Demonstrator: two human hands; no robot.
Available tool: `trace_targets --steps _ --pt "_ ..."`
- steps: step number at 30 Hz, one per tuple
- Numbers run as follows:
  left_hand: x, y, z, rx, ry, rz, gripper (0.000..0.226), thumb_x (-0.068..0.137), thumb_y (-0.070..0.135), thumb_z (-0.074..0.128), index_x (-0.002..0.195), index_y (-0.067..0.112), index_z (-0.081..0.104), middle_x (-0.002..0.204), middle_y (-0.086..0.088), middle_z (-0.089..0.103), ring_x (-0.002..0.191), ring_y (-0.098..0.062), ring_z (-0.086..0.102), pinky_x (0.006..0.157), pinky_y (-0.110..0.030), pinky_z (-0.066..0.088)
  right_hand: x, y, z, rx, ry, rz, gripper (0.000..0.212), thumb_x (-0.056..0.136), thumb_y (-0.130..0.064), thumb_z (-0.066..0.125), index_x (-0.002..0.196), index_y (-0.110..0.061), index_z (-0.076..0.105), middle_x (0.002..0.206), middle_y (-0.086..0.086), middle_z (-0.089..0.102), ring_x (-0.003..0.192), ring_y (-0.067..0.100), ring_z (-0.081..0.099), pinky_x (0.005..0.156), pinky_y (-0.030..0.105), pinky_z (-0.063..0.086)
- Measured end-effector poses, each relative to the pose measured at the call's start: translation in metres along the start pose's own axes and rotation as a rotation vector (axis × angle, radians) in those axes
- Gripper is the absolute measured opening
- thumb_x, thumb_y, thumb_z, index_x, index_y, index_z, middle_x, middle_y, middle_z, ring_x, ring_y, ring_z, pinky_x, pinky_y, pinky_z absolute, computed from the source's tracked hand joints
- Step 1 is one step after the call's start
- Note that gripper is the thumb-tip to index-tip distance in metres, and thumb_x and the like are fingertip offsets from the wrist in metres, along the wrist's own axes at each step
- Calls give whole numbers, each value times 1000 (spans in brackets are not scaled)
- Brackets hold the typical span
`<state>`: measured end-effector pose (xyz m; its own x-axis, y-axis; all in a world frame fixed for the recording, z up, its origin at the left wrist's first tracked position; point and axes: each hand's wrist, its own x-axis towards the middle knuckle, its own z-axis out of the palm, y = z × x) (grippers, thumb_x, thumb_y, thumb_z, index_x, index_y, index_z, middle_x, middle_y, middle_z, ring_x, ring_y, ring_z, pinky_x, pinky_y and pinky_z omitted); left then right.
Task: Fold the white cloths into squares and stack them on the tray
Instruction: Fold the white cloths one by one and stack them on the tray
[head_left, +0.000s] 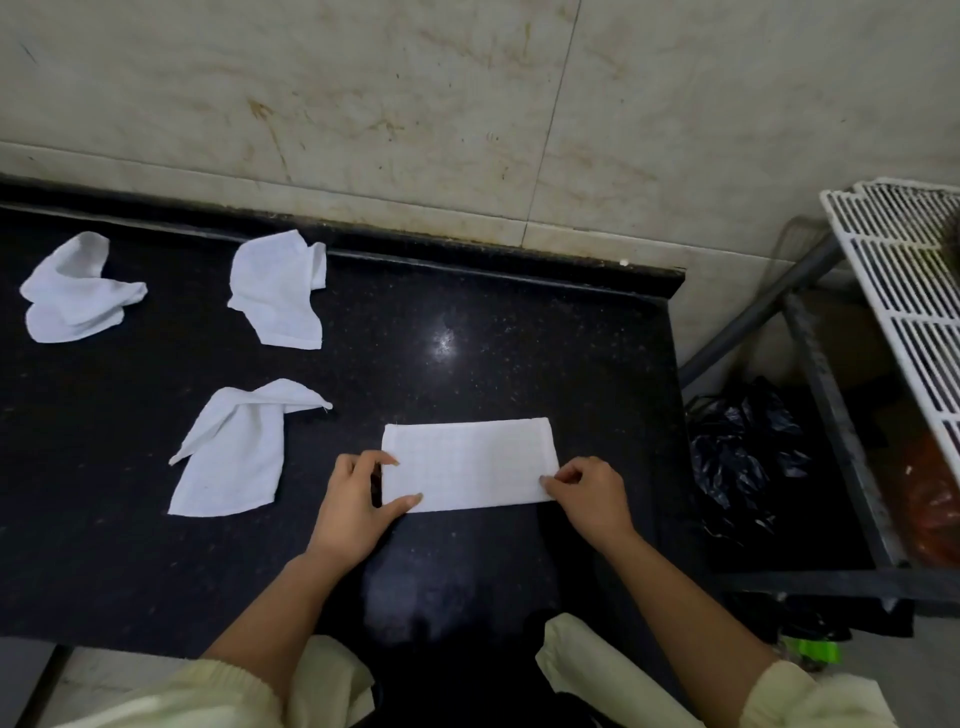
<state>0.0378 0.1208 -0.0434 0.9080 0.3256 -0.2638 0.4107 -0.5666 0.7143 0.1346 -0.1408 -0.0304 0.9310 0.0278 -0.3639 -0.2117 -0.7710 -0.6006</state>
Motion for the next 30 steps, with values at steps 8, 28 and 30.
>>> trace_targets --steps 8,28,30 --pt "7 -5 -9 -102 -22 -36 39 71 23 84 103 25 61 99 -3 53 85 -13 57 71 -9 40 5 -23 -1 -10 -37 197 18 79 -10 71 93 -9 60 85 3 59 74 15 57 58 25 45" --pt "12 -14 -13 -357 -38 -103 37 71 2 78 100 22 66 86 -2 56 76 -11 52 80 -20 47 -8 -94 8 610 -190 146 12 78 -2 71 86 -8 65 86 8 67 73 16 61 61 26 46" --pt "12 -14 -13 -351 -41 -105 37 72 3 79 100 22 66 87 -2 56 76 -11 52 80 -20 47 -9 -106 22 530 -230 88 16 78 -5 73 84 -14 62 90 6 67 73 15 62 61 26 48"
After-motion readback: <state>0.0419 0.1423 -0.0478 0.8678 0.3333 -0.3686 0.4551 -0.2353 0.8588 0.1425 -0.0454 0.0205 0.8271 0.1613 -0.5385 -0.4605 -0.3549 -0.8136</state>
